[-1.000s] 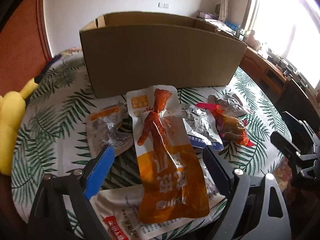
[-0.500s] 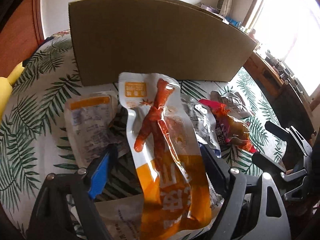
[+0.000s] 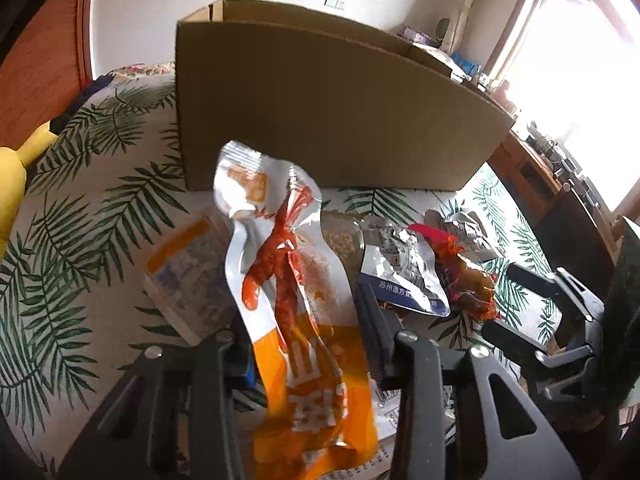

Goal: Organize snacks
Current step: 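Grasp the orange spicy-strip pack with the left tool while the right tool approaches the pink pack, then close the right tool on the pink-wrapped snack pack and lift it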

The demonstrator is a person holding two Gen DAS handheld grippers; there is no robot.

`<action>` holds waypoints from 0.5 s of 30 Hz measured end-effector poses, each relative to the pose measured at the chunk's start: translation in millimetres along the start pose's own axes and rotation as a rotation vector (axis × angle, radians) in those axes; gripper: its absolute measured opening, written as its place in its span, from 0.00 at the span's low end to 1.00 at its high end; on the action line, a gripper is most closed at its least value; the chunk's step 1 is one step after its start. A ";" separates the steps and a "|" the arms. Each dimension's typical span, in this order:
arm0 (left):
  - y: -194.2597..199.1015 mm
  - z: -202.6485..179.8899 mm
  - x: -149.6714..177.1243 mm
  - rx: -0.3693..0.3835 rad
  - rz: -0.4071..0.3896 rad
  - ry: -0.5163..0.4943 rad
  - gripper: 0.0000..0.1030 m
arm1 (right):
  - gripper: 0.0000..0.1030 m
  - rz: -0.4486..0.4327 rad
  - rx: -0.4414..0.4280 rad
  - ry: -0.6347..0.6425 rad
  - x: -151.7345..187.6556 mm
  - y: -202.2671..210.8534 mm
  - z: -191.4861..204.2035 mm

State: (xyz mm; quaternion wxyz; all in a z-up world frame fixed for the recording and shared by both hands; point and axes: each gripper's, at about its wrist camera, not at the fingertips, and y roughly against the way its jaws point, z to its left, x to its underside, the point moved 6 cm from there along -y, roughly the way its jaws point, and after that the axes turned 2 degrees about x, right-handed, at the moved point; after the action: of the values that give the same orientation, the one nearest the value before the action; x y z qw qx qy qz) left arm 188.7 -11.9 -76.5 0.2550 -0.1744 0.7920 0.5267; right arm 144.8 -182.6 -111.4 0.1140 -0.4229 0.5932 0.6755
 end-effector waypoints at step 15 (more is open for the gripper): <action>20.6 -8.9 -6.0 -0.010 -0.082 -0.047 0.30 | 0.54 0.054 -0.036 0.106 -29.6 -15.7 -2.9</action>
State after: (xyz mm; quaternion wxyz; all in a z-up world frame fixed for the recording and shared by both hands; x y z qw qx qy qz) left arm 180.3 -12.1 -54.9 0.2940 -0.1955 0.7753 0.5237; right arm 174.6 -170.6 -101.3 0.0565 -0.4440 0.5975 0.6653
